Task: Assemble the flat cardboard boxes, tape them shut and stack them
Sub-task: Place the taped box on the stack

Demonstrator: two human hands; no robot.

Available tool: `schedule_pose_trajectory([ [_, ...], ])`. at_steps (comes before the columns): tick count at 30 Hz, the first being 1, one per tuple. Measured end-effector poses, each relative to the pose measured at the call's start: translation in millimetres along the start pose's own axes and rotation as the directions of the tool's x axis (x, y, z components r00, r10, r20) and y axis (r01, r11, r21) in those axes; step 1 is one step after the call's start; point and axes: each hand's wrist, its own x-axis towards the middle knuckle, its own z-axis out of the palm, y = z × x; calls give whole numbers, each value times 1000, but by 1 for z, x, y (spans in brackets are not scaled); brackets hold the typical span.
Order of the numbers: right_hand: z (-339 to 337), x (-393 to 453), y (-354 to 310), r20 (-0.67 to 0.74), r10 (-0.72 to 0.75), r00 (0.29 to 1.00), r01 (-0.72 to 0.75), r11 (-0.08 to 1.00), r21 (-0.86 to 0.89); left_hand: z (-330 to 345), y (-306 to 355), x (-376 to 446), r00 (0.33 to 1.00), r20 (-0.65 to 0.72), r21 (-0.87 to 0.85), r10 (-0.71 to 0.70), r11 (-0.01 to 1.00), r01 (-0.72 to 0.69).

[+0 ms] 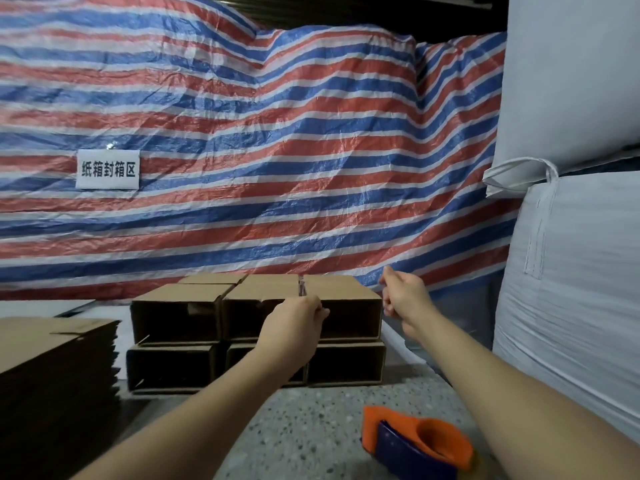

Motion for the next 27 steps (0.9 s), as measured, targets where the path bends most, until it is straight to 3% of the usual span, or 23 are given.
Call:
schedule_pose_trajectory([
  [9,40,-115,5,173,-20,985,-9,986,164,-37,-12,-100,997,21,-283,-80,956,82],
  [15,67,-158,45,226,85,970,-110,989,98,-31,-33,-136,950,184,-486,-251,817,310],
  [19,82,-160,59,233,179,956,-209,972,109,-15,-50,-146,885,283,-599,-369,653,464],
  [22,91,-162,72,235,237,942,-272,954,128,-3,-63,-153,850,317,-636,-421,570,520],
  [27,98,-170,97,238,286,928,-314,945,87,-1,-73,-158,818,323,-646,-475,521,557],
])
